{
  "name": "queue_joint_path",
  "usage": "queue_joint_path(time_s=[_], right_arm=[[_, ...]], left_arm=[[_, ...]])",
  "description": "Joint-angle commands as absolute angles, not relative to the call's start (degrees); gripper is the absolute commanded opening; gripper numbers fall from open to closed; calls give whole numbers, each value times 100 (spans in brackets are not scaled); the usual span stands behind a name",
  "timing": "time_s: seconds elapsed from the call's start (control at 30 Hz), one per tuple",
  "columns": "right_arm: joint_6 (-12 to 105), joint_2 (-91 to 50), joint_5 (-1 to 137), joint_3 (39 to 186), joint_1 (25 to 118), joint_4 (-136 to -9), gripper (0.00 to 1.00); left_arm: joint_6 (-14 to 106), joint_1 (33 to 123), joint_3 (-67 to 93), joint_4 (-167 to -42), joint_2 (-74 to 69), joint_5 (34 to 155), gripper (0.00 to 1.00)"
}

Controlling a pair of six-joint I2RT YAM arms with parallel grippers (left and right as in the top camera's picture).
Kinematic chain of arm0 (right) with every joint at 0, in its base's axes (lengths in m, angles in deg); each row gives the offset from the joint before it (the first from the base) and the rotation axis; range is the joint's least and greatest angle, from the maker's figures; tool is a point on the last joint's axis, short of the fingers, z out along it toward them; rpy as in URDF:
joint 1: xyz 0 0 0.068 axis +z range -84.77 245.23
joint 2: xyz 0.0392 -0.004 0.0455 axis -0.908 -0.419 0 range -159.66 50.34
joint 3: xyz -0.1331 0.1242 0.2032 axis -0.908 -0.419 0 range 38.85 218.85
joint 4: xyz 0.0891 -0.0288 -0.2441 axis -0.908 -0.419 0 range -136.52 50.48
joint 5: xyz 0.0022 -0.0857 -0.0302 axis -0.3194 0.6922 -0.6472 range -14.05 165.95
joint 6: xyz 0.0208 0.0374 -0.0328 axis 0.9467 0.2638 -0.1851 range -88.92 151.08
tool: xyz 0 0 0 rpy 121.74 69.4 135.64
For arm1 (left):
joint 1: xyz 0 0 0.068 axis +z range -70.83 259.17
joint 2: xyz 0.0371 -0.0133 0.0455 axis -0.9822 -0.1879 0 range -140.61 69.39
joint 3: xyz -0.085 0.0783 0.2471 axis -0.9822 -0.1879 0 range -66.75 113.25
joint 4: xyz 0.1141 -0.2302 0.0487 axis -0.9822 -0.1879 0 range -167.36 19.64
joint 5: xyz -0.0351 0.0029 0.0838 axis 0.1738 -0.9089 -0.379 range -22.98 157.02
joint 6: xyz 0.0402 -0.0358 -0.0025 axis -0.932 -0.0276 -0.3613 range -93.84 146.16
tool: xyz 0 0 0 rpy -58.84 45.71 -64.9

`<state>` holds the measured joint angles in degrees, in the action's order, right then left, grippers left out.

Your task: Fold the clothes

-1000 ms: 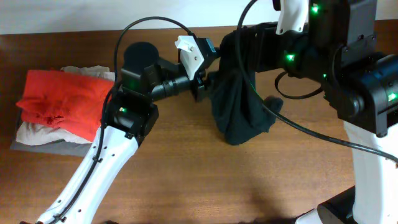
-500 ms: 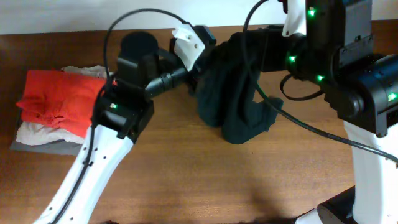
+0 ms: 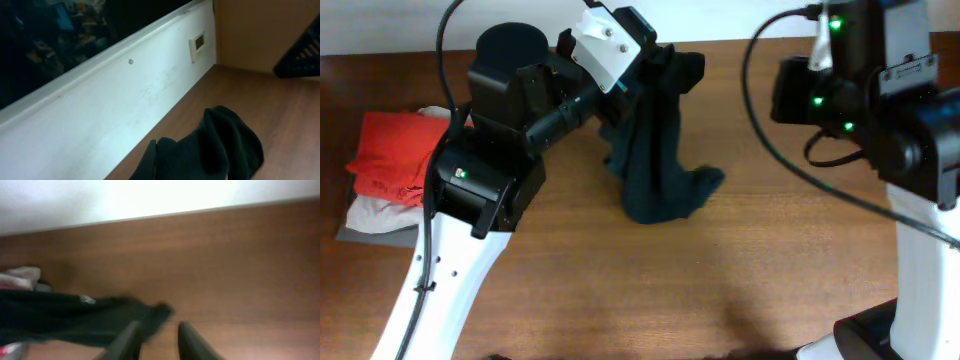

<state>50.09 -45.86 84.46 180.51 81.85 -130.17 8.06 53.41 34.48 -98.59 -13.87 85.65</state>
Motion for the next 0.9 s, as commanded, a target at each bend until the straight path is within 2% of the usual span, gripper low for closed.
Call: queue_joint_path(time_s=[0.0,0.03,0.17,0.37,0.53,0.67,0.87], right_arm=[[4742,-4868,7896,18021,7783,-13197,48],[4618,-4986,7638,17902,7639,-13245,55],[4318,-5386,6932,17411,7317,-13225,56],[3667,-5989,5751,16029,6970,-12545,55],[3363,-6158,5314,14497,7051,-11533,56],[2613,-6158,4119,13474,7276,-10681,56],[2526,-6158,3583,12344,7510,-9229,59]], left_arm=[[631,5335,3752,-9866,-1411,8242,0],[633,5335,3800,-9881,-1411,8242,0],[631,5335,3848,-9955,-1411,8196,0],[629,5335,3865,-9979,-1394,7658,0],[631,5335,3885,-9971,-1394,7656,0],[631,5335,3891,-9975,-1394,7656,0],[633,5335,3922,-9977,-1394,7450,0]])
